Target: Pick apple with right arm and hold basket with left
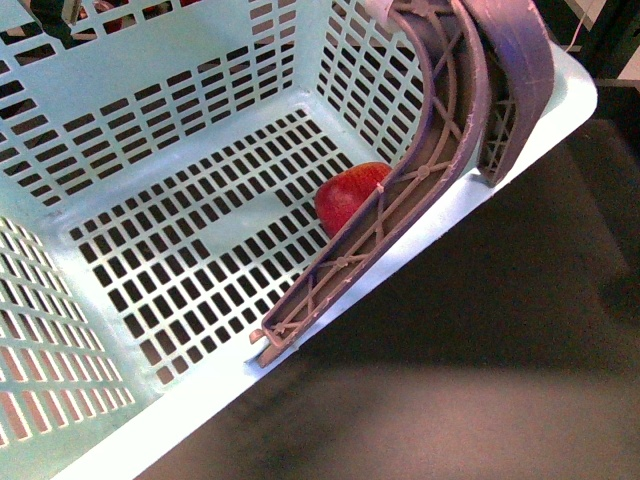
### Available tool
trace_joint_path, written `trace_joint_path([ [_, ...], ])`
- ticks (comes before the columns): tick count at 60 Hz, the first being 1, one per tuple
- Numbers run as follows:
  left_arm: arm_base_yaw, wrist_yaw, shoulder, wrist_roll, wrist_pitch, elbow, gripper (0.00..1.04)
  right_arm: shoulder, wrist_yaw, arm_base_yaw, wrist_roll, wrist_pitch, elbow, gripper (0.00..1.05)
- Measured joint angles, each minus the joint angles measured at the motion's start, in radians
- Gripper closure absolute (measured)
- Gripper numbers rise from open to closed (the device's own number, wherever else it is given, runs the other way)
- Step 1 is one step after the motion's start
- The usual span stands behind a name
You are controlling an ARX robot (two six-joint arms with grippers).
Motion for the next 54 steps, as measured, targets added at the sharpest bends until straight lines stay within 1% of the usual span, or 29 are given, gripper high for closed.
trace_joint_path([
  [14,0.0,-0.001,0.0,0.0,0.0,0.0,0.9,-0.098,-0.005,-0.001,-0.003,-0.043,-0.06,1.03],
  [38,0.0,-0.001,0.0,0.0,0.0,0.0,0.9,-0.298,-0.006,-0.001,-0.003,-0.175,-0.128,1.03],
  [46,0.0,-0.001,0.0,0.0,0.0,0.0,0.9,-0.327,-0.005,-0.001,-0.003,-0.16,-0.151,1.03],
  [54,0.0,-0.002,0.0,0.0,0.0,0.0,0.9,-0.381,-0.006,-0.001,-0.003,-0.211,-0.151,1.03],
])
